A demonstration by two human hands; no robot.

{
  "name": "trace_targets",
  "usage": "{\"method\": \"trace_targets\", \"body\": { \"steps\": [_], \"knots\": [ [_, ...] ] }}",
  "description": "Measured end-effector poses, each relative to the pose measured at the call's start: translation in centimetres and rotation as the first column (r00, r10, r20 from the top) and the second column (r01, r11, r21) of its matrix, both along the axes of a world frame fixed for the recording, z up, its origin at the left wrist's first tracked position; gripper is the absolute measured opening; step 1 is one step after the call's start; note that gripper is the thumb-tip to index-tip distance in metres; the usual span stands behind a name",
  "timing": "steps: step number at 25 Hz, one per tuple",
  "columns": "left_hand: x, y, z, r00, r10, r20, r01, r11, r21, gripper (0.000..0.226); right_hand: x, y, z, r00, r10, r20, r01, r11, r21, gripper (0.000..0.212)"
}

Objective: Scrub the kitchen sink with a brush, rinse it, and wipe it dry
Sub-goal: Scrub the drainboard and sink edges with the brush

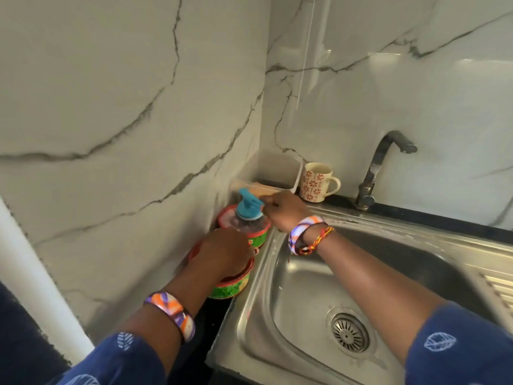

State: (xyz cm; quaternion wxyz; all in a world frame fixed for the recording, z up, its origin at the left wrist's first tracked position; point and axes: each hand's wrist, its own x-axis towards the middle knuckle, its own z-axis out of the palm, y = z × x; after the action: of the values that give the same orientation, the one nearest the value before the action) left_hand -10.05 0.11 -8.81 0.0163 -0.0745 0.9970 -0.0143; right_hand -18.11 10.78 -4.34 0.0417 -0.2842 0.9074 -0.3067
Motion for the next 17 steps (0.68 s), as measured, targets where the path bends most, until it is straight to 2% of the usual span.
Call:
{"method": "trace_targets", "body": {
  "steps": [1, 2, 4, 5, 8, 10, 13, 15, 17],
  "knots": [
    [-0.1, 0.1, 0.1, 1.000, 0.019, 0.008, -0.020, 1.000, 0.016, 0.045, 0.2, 0.5, -1.0, 0.998, -0.029, 0.054, 0.031, 0.999, -0.031, 0.036],
    [-0.2, 0.0, 0.1, 0.999, 0.051, 0.007, -0.051, 0.998, 0.044, 0.045, 0.2, 1.3, -1.5, 0.987, -0.049, 0.150, 0.072, 0.986, -0.151, 0.036],
    [-0.5, 0.3, 0.3, 0.993, 0.118, -0.006, -0.117, 0.989, 0.093, 0.046, 0.5, 3.4, -1.1, 0.941, -0.082, 0.328, 0.220, 0.885, -0.410, 0.037],
    [-0.6, 1.0, 0.4, 0.993, 0.121, -0.014, -0.119, 0.987, 0.105, 0.049, 0.8, 5.1, -0.6, 0.921, -0.080, 0.382, 0.274, 0.830, -0.487, 0.037],
    [-1.3, 5.6, 1.2, 0.998, -0.011, -0.056, 0.017, 0.995, 0.097, 0.048, 1.7, 11.4, 0.6, 0.911, -0.097, 0.401, 0.337, 0.733, -0.590, 0.028],
    [-1.6, 10.7, 1.5, 0.980, -0.196, -0.037, 0.199, 0.974, 0.107, 0.046, 2.9, 17.2, 1.0, 0.906, -0.150, 0.396, 0.379, 0.704, -0.600, 0.021],
    [-1.4, 19.3, 1.5, 0.902, -0.430, 0.043, 0.418, 0.894, 0.163, 0.050, 5.7, 27.5, 0.9, 0.881, -0.309, 0.358, 0.464, 0.709, -0.531, 0.021],
    [-0.8, 24.9, 1.3, 0.839, -0.540, 0.072, 0.517, 0.831, 0.202, 0.049, 8.0, 34.7, 0.4, 0.795, -0.500, 0.344, 0.606, 0.664, -0.438, 0.020],
    [-0.2, 29.6, 0.8, 0.779, -0.622, 0.080, 0.593, 0.772, 0.227, 0.043, 9.8, 41.6, -0.5, 0.635, -0.713, 0.298, 0.772, 0.569, -0.283, 0.017]
  ]
}}
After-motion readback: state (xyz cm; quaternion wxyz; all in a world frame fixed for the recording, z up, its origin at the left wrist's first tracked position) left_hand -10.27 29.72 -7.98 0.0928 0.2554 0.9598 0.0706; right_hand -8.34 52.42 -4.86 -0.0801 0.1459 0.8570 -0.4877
